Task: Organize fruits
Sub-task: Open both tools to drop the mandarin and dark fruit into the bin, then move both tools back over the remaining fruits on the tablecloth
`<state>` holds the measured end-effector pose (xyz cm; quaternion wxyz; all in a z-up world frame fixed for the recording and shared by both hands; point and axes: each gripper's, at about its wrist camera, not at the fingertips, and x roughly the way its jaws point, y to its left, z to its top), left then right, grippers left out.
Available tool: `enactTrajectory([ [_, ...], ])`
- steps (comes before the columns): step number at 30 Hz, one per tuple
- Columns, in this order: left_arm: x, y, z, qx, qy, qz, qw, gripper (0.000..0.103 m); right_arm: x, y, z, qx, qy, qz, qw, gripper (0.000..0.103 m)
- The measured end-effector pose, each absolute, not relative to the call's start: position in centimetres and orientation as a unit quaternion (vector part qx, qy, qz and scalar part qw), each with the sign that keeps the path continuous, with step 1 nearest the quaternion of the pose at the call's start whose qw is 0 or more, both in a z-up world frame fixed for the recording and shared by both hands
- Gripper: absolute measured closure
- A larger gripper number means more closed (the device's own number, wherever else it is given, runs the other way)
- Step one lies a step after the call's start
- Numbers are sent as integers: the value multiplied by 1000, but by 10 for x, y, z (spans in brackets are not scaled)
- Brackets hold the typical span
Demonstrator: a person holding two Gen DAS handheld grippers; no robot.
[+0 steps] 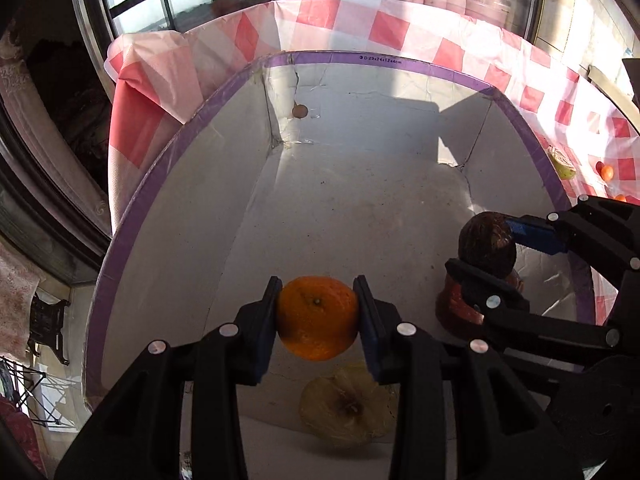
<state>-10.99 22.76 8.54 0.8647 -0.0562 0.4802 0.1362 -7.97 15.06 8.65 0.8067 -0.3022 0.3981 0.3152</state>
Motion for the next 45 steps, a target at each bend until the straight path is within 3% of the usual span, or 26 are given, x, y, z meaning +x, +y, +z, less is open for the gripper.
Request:
enactTrajectory([
  [3, -105, 234, 82, -82, 495, 118, 857, 65, -82, 154, 80, -324, 397, 302, 803, 54],
  [4, -105, 235, 81, -87, 497, 119, 855, 65, -83, 154, 78, -325, 398, 304, 803, 47],
  [7, -106, 237, 80, -97, 495, 123, 854, 56, -84, 149, 82, -306, 398, 315, 806, 45],
  [9, -107, 238, 81, -102, 488, 124, 858, 43, -84, 147, 83, -302, 395, 315, 808, 45],
  [13, -109, 241, 82, -121, 482, 122, 859, 39, -86, 145, 87, -285, 380, 319, 820, 44],
  [15, -111, 246, 85, -145, 470, 115, 863, 30, -87, 138, 91, -264, 363, 324, 833, 43],
  [19, -130, 249, 102, -174, 403, 111, 892, 15, -98, 110, 105, -198, 289, 340, 873, 36],
  [24, -167, 222, 152, -162, 238, 112, 951, 2, -99, 34, 126, -45, 190, 333, 922, 20],
  [25, -174, 212, 162, -160, 203, 105, 960, 2, -95, 13, 127, -11, 178, 319, 931, 15],
  [30, -172, 145, 185, -133, 133, 23, 982, 2, -57, -79, 106, 100, 212, 206, 950, 15],
  [35, -134, 55, 154, -86, 168, -53, 981, 2, -28, -166, 66, 178, 258, 94, 945, 15],
  [40, -66, -12, 84, -45, 247, -83, 964, 2, 4, -238, 28, 206, 317, -3, 926, 14],
  [45, -15, 6, 35, -144, 320, -70, 934, 2, 30, -292, 23, 224, 319, -55, 919, 14],
])
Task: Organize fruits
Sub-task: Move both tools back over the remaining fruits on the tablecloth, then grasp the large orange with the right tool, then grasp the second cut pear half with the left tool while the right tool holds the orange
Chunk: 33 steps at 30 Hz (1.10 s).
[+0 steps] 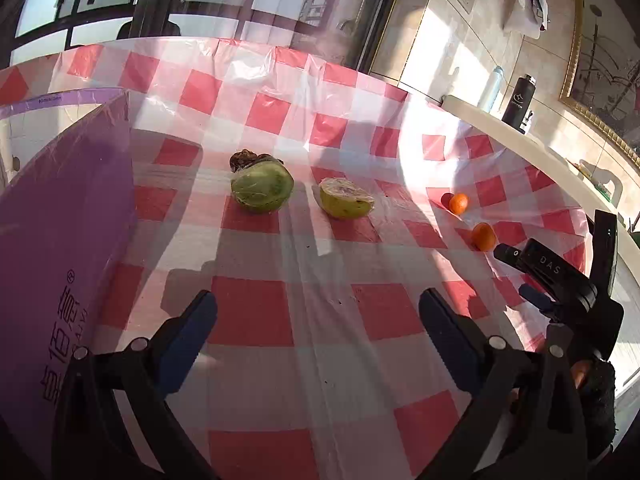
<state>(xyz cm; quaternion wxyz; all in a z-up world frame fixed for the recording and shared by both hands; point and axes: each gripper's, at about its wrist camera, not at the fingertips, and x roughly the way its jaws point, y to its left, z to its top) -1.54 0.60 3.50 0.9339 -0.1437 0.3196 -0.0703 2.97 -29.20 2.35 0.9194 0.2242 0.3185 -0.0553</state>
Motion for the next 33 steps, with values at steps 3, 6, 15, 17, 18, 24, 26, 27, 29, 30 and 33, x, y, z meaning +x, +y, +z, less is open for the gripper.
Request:
enactTrajectory([
  [3, -9, 21, 32, -181, 313, -63, 930, 2, 62, -310, 17, 226, 340, -68, 910, 14],
  [6, -4, 23, 28, -191, 331, -79, 921, 2, 100, -321, 15, 200, 362, -90, 906, 16],
  [15, -1, 12, 29, -160, 335, -76, 925, 2, 164, -312, 6, 100, 420, -103, 896, 48],
  [17, 0, 10, 28, -157, 339, -77, 925, 2, 162, -308, 6, 92, 417, -95, 899, 59],
  [18, 1, 9, 28, -154, 340, -76, 924, 2, 162, -306, 5, 87, 418, -97, 899, 59],
  [24, 45, -9, 29, -148, 353, -70, 921, 2, 152, -322, 2, 152, 402, -43, 902, 59],
  [26, 76, -27, 27, -139, 370, -64, 916, 2, 148, -328, 1, 170, 397, -34, 901, 59],
  [27, 92, -37, 26, -127, 382, -60, 913, 2, 147, -329, 0, 177, 395, -31, 901, 59],
  [29, 121, -57, 25, -97, 396, -50, 912, 2, 144, -333, -1, 189, 393, -24, 900, 59],
  [30, 134, -65, 25, -77, 401, -38, 912, 2, 141, -334, -2, 193, 391, -22, 900, 59],
  [33, 175, -80, 19, -34, 426, 5, 904, 3, 133, -337, -2, 196, 391, -19, 899, 59],
])
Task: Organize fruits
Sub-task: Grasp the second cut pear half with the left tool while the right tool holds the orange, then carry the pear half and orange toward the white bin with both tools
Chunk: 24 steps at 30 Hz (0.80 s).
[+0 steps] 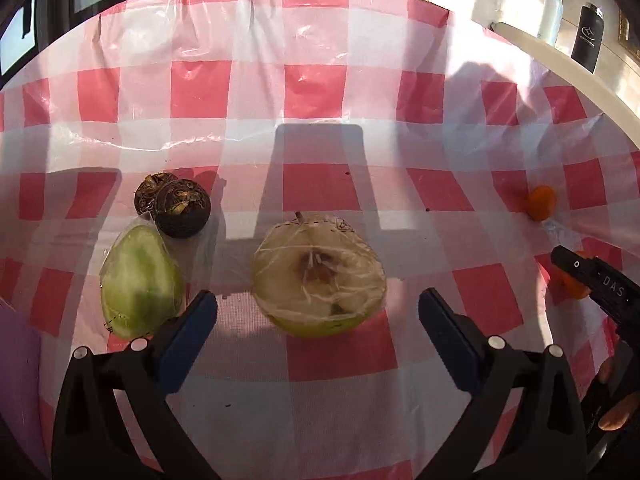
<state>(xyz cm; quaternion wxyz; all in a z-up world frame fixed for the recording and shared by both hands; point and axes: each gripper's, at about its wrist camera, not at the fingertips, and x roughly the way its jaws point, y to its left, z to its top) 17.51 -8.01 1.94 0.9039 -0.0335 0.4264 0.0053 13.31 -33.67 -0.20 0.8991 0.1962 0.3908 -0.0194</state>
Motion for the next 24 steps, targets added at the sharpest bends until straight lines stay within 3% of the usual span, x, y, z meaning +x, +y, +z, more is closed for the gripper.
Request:
enactTrajectory([
  [2, 194, -80, 14, -24, 443, 25, 896, 14, 142, -337, 1, 196, 392, -20, 899, 59],
  [3, 196, -84, 14, -6, 439, 31, 898, 35, 148, -338, 2, 196, 393, -20, 898, 59],
  [4, 194, -88, 14, 13, 434, 27, 900, 39, 147, -338, 2, 195, 393, -20, 898, 59],
  [7, 165, -90, 15, -1, 424, -22, 905, 40, 148, -336, 2, 194, 393, -21, 899, 59],
  [16, 5, -5, 25, -181, 325, -101, 923, 41, 148, -334, 1, 195, 392, -20, 899, 59],
  [24, 2, -13, 27, -168, 321, -108, 926, 40, 148, -341, 0, 215, 387, -11, 897, 59],
])
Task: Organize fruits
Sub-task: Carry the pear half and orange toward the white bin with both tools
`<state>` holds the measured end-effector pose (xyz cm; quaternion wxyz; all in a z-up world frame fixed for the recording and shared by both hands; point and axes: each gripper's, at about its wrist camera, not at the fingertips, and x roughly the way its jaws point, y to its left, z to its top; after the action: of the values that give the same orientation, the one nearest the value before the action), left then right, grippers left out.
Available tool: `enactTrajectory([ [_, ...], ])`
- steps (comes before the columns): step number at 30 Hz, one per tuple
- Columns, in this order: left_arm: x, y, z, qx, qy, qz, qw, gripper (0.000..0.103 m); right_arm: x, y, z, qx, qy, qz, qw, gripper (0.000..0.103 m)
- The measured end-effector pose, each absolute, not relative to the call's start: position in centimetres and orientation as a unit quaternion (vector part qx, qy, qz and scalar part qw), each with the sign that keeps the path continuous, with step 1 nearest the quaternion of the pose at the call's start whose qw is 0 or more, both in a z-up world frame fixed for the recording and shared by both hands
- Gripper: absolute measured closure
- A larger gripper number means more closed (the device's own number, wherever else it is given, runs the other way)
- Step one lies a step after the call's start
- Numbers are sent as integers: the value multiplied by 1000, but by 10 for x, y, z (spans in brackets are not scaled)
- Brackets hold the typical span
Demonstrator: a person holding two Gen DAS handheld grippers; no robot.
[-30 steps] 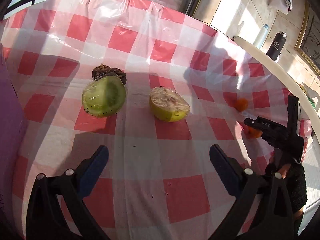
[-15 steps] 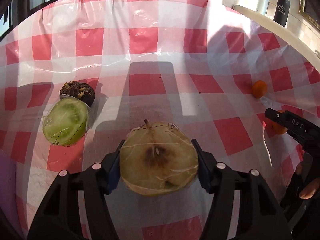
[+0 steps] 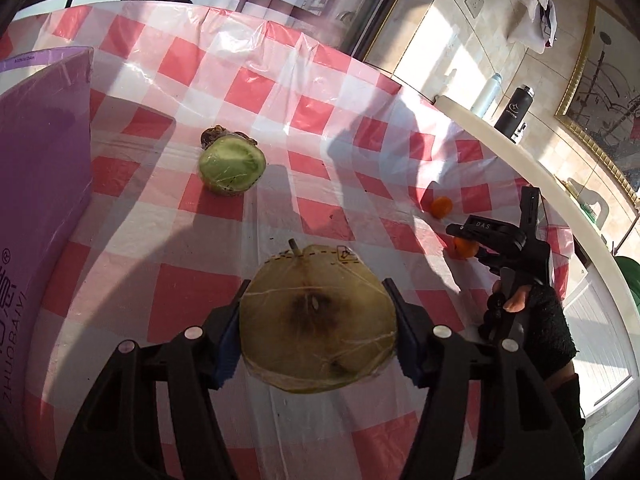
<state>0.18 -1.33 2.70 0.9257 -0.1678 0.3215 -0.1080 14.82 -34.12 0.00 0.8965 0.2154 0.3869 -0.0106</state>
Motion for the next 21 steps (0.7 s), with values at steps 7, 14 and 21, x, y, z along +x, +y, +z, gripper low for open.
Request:
enactTrajectory([
  [7, 0, -3, 26, -190, 314, -102, 925, 40, 138, -349, 7, 239, 359, -2, 902, 60],
  [14, 1, 6, 24, -214, 312, -96, 921, 40, 36, -300, 20, 240, 318, 14, 917, 60],
  [21, -1, 12, 22, -230, 310, -88, 918, 40, -41, -234, 25, 214, 306, 60, 926, 60],
])
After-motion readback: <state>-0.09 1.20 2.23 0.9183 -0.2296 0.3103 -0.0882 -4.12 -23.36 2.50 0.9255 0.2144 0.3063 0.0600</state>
